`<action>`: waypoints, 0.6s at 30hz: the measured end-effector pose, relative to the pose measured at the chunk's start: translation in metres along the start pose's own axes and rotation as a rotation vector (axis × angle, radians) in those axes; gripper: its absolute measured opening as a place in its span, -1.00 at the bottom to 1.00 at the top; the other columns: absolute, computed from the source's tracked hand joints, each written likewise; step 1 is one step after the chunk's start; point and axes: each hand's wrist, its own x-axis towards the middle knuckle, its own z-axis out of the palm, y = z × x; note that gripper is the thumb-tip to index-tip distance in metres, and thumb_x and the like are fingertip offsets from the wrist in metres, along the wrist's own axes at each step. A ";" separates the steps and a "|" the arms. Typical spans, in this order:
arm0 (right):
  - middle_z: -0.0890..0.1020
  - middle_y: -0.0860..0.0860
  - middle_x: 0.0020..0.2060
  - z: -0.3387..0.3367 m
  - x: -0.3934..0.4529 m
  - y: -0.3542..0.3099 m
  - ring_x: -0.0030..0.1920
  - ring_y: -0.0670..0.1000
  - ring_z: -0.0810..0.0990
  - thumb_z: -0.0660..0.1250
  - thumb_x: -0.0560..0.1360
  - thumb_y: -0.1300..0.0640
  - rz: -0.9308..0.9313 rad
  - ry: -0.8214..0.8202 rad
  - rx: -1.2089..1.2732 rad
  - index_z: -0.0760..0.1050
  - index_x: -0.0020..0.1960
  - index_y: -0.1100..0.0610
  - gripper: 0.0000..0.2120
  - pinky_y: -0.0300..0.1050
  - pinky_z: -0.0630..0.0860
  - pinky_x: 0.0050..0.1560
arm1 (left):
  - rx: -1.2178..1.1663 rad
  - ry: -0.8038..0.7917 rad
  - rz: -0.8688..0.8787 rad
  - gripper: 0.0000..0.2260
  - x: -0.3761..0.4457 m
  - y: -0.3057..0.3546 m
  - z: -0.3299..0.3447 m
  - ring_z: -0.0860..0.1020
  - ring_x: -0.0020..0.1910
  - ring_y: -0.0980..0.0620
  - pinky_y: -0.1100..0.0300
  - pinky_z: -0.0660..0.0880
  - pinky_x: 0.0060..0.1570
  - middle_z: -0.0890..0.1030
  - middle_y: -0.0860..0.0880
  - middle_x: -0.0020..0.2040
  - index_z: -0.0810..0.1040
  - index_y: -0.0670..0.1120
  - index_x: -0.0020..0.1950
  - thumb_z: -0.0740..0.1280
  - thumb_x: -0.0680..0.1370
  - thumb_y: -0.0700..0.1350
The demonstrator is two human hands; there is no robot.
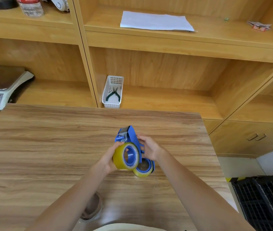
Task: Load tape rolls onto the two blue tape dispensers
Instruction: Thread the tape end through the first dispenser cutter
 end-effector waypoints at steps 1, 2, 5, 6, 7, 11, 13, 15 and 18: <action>0.61 0.00 0.17 0.002 0.001 0.003 0.07 0.05 0.61 0.24 0.60 0.01 -0.026 -0.030 -0.062 0.47 0.28 -0.05 -0.75 0.04 0.57 -0.01 | -0.024 -0.006 -0.006 -0.80 0.002 0.003 -0.003 0.66 -0.40 -0.04 -0.05 0.54 -0.15 0.67 -0.06 -0.35 0.60 -0.13 -0.07 0.30 0.57 -0.02; 0.61 0.02 0.18 0.004 0.004 0.006 0.10 0.06 0.62 0.29 0.59 0.04 -0.053 -0.052 -0.115 0.43 0.33 -0.07 -0.68 0.04 0.59 0.02 | -0.036 -0.011 -0.014 -0.78 0.002 0.005 -0.005 0.68 -0.37 -0.06 -0.06 0.54 -0.14 0.68 -0.07 -0.33 0.62 -0.13 -0.05 0.29 0.58 0.00; 0.61 0.01 0.24 0.007 0.017 0.015 0.19 0.07 0.62 0.39 0.52 0.23 -0.131 -0.058 -0.204 0.31 0.45 -0.10 -0.43 0.03 0.59 0.10 | -0.024 -0.005 -0.035 -0.72 0.008 0.014 -0.011 0.69 -0.29 -0.11 -0.10 0.54 -0.07 0.70 -0.11 -0.23 0.65 -0.13 -0.01 0.28 0.58 0.05; 0.60 0.00 0.26 0.009 0.020 0.017 0.21 0.07 0.61 0.39 0.51 0.26 -0.148 -0.046 -0.233 0.29 0.47 -0.10 -0.38 0.05 0.58 0.13 | -0.018 0.006 -0.041 -0.70 0.010 0.017 -0.013 0.68 -0.23 -0.12 -0.11 0.54 -0.01 0.70 -0.12 -0.16 0.66 -0.14 0.02 0.29 0.57 0.07; 0.59 0.00 0.27 0.011 0.023 0.019 0.23 0.07 0.60 0.39 0.51 0.29 -0.165 -0.029 -0.256 0.27 0.48 -0.09 -0.36 0.06 0.59 0.14 | -0.005 0.022 -0.045 -0.68 0.014 0.020 -0.016 0.66 -0.16 -0.12 -0.11 0.53 0.04 0.68 -0.13 -0.09 0.65 -0.14 0.05 0.30 0.57 0.08; 0.47 0.01 0.39 0.018 0.040 0.031 0.34 0.08 0.50 0.31 0.55 0.34 -0.234 0.042 -0.348 0.24 0.50 -0.04 -0.38 -0.07 0.58 0.09 | 0.072 0.075 -0.037 -0.66 0.023 0.024 -0.025 0.62 -0.15 -0.08 0.00 0.58 -0.06 0.65 -0.13 -0.10 0.62 -0.15 0.03 0.27 0.58 0.12; 0.44 0.00 0.41 0.023 0.050 0.038 0.38 0.07 0.45 0.31 0.54 0.33 -0.250 0.098 -0.430 0.23 0.51 -0.04 -0.37 0.04 0.50 0.28 | 0.189 0.118 -0.044 -0.60 0.027 0.023 -0.032 0.65 -0.18 -0.04 0.05 0.61 -0.14 0.68 -0.09 -0.14 0.63 -0.12 0.03 0.23 0.59 0.19; 0.44 0.00 0.41 0.029 0.062 0.046 0.39 0.07 0.44 0.31 0.54 0.32 -0.254 0.145 -0.519 0.23 0.52 -0.04 -0.37 0.10 0.45 0.34 | 0.398 0.228 -0.010 -0.50 0.027 0.022 -0.043 0.65 -0.15 -0.02 0.08 0.59 -0.13 0.69 -0.06 -0.13 0.64 -0.08 0.03 0.16 0.57 0.30; 0.41 -0.01 0.44 0.043 0.068 0.053 0.42 0.06 0.40 0.29 0.56 0.28 -0.252 0.232 -0.630 0.21 0.53 -0.04 -0.38 0.05 0.41 0.38 | 0.716 0.294 0.171 -0.37 0.027 0.019 -0.067 0.65 -0.03 -0.03 0.05 0.57 0.03 0.71 -0.07 -0.04 0.64 -0.04 0.06 0.04 0.52 0.42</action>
